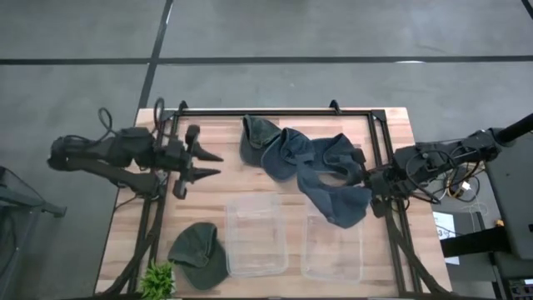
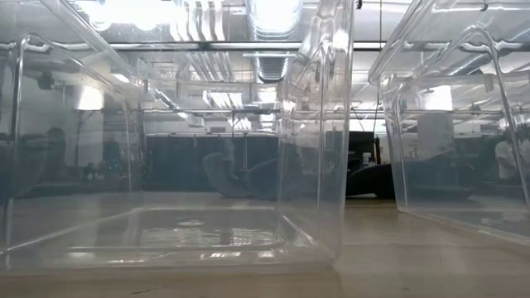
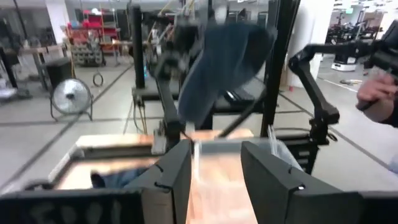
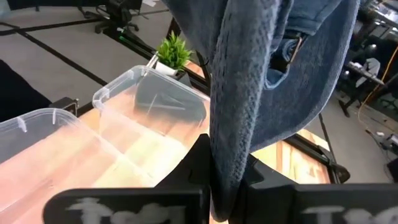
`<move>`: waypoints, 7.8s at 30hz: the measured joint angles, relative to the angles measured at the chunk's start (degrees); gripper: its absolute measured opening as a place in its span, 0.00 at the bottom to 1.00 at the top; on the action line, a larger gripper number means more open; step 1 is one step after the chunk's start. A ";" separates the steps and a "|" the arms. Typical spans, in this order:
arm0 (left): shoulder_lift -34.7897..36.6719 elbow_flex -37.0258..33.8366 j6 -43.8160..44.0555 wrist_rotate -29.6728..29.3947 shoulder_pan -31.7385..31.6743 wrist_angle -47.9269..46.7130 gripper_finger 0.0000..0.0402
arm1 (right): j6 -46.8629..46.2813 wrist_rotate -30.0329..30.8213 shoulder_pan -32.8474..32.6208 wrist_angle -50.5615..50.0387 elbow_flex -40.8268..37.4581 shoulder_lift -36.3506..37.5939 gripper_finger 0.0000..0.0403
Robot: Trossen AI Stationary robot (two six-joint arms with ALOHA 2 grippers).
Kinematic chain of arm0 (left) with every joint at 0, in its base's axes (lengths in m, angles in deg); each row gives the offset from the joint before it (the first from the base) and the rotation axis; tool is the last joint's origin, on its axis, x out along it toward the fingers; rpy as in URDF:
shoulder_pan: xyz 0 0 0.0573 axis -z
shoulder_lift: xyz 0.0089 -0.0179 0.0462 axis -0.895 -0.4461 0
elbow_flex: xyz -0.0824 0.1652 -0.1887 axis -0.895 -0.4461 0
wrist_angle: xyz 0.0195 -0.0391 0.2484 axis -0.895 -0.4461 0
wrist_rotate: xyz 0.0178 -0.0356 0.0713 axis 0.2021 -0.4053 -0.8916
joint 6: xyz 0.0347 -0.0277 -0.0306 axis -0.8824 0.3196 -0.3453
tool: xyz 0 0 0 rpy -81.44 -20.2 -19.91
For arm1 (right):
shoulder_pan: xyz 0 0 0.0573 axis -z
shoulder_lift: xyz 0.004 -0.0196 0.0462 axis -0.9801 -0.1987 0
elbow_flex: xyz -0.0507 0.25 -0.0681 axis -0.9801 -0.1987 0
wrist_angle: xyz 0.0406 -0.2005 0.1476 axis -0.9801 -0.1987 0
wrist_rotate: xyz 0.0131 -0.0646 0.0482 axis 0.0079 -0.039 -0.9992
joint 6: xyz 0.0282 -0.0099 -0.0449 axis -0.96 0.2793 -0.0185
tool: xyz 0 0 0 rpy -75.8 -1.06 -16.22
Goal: Pick & Place hat
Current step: Put the left blue cap into the right transparent container, then put the right blue cap into the right transparent container
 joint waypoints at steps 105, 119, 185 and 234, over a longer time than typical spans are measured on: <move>29.40 -51.82 -3.63 -12.46 -0.07 8.65 0.33 | -26.32 41.32 -30.67 -48.02 13.00 -39.32 0.40; 29.40 -51.84 -3.63 -12.46 -0.07 8.69 0.33 | -40.31 36.78 -32.53 -58.88 22.74 -39.67 0.52; 29.40 -51.86 -3.63 -12.47 -0.07 8.71 0.33 | -40.29 40.84 -32.75 -59.51 37.79 -39.43 0.52; 29.31 -52.06 17.37 -11.33 -0.07 15.40 0.33 | -33.86 50.00 -28.74 -41.71 37.64 -39.93 0.52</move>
